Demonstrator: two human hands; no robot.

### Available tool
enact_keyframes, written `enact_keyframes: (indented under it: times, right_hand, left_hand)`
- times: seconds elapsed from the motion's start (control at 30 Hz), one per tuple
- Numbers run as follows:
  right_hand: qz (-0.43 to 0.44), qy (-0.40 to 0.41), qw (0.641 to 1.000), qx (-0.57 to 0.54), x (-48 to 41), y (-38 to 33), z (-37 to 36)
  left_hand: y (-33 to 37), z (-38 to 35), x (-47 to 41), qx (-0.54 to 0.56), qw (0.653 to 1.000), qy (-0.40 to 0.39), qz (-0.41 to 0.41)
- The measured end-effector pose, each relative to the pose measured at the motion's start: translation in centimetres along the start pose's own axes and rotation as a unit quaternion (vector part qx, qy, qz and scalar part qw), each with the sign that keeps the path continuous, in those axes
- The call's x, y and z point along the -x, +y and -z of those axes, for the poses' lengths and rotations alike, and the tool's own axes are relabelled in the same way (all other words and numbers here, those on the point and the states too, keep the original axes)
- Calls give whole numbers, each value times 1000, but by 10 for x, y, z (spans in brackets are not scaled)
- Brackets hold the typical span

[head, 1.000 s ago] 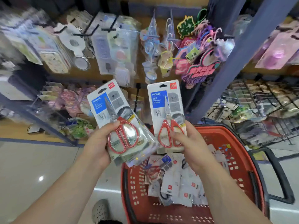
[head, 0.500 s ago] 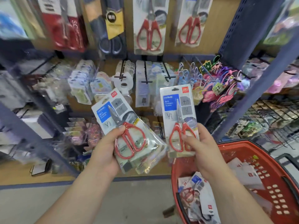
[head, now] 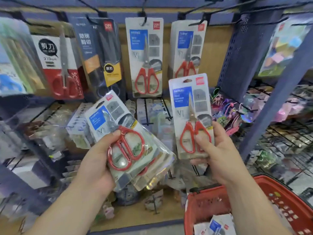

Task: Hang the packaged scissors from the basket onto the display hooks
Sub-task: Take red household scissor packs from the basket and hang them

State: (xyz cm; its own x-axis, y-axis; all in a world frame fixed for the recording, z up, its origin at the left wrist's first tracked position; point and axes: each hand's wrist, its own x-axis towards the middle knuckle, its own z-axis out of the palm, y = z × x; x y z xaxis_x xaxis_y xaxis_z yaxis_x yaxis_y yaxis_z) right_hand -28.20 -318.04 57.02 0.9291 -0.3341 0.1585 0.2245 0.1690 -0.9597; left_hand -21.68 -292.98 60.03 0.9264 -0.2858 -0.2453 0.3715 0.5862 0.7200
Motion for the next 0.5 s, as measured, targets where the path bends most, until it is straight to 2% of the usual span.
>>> enact_keyframes:
  times: [0.17,0.5]
  right_hand:
    - [55,-1,998,-9,-42,-14,9]
    - [149,34,988,-18,-113,-47,14]
  left_hand:
    - [9,-35,-14,2,999,-14,-50]
    - [5,-71,-49,9,997,-43,-67]
